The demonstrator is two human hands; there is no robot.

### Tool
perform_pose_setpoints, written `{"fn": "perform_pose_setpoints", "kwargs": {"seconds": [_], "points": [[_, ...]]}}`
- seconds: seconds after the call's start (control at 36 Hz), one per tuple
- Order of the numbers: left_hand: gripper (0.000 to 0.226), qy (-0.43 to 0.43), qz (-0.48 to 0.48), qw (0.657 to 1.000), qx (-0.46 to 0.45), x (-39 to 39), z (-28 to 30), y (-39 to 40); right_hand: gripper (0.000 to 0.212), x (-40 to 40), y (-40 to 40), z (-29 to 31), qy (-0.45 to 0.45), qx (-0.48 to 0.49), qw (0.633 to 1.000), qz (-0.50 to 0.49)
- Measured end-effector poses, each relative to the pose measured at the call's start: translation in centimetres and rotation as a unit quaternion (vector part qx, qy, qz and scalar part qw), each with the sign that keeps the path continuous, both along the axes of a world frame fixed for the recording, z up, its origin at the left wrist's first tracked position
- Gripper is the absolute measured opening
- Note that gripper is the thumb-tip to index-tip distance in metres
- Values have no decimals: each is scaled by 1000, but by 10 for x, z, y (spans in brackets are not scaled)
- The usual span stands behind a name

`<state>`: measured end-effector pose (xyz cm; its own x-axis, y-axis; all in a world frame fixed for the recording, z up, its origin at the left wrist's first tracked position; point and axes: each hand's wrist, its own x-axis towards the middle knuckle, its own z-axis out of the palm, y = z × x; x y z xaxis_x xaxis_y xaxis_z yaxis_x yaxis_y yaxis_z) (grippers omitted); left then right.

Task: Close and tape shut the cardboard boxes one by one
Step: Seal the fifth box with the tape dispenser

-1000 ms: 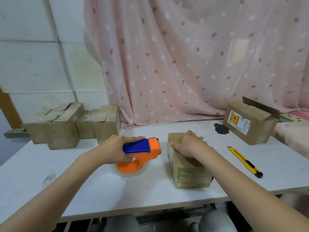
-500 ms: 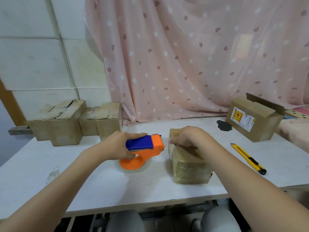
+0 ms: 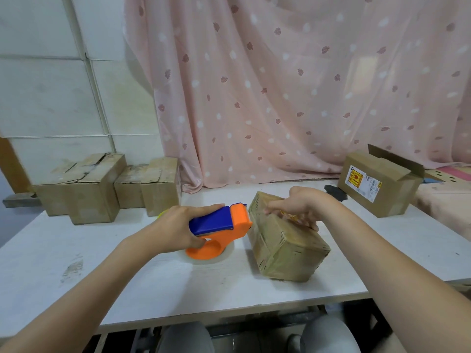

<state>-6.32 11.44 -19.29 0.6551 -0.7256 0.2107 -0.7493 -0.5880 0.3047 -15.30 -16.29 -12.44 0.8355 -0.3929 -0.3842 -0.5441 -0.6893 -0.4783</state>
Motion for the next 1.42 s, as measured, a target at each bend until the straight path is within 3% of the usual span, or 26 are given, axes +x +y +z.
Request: {"fn": "perform_pose_setpoints", "kwargs": {"seconds": [0.11, 0.25, 0.36, 0.47, 0.94, 1.08, 1.14, 1.19, 1.28, 1.42], "points": [[85, 4, 3, 1000, -8, -1, -3, -4, 54, -2, -11, -4, -7, 64, 998, -24], [85, 7, 1, 1000, -10, 1, -3, -5, 88, -11, -30, -10, -25, 150, 987, -52], [85, 9, 5, 1000, -3, 1, -1, -8, 52, -20, -40, -15, -35, 205, 976, -58], [84, 8, -1, 1000, -5, 3, -3, -10, 62, -30, -55, -30, -60, 265, 960, -73], [86, -9, -12, 999, 35, 7, 1, -24, 44, -40, -44, -73, -123, 386, 909, -100], [85, -2, -9, 999, 39, 5, 3, -26, 31, -46, -37, -64, -235, 385, 883, -128], [85, -5, -10, 999, 41, 5, 3, -26, 24, -44, -32, -58, -316, 295, 893, -126], [85, -5, -12, 999, 39, 5, 3, -27, 28, -44, -22, -52, -350, 98, 930, -45], [84, -4, -16, 999, 40, 4, 5, -29, 39, -46, -2, -50, -286, -86, 950, 85], [84, -8, -24, 999, 35, 5, 3, -26, 45, -40, 13, -65, -206, -234, 932, 185]]}}
